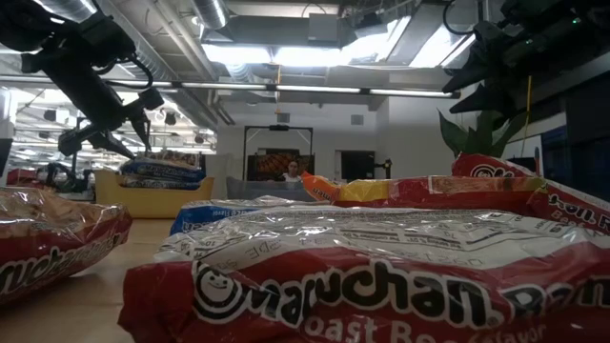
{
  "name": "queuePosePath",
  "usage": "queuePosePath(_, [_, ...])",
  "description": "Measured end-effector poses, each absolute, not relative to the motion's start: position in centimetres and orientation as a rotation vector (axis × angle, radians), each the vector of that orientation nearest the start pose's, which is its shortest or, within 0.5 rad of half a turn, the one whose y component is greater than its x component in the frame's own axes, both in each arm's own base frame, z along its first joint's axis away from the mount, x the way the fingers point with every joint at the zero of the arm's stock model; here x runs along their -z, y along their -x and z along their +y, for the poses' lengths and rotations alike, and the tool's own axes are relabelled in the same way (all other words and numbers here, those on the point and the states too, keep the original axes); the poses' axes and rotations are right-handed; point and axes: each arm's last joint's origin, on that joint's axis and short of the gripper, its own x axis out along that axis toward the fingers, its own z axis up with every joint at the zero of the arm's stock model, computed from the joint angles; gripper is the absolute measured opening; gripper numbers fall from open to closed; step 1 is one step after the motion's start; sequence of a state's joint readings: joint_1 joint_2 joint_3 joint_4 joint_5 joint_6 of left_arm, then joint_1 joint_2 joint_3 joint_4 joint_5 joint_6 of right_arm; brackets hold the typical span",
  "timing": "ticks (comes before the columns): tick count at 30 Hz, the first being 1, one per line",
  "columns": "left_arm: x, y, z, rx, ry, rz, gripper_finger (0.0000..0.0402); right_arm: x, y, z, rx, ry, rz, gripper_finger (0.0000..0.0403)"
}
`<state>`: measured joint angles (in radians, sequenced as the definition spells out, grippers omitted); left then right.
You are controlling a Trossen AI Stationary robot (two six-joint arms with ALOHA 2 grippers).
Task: Sort Maruchan noodles
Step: Put the blue noodle pack into the yellow bin
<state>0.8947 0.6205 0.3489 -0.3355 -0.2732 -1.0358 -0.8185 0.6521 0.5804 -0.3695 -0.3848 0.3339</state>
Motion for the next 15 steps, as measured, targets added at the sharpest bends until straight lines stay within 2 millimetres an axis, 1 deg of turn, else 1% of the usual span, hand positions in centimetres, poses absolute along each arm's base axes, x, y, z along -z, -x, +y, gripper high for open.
queuePosePath(6, [-19.5,-7.8,11.1,-1.358,1.056,-0.012,0.0148,-26.6,-10.7,-9.8,0.486,-0.578,0.294,0.0234])
queuePosePath(10, [-19.7,-7.9,11.2,-1.344,1.037,-0.031,0.0148,-26.6,-10.7,-9.8,0.487,-0.578,0.294,0.0234])
queuePosePath(13, [-20.8,-8.0,11.3,-1.33,0.986,-0.033,0.0147,-26.6,-10.7,-9.8,0.486,-0.576,0.291,0.0234])
queuePosePath(15, [-22.2,-8.1,11.4,-1.311,0.936,-0.042,0.0146,-26.6,-10.7,-9.8,0.486,-0.575,0.29,0.0234])
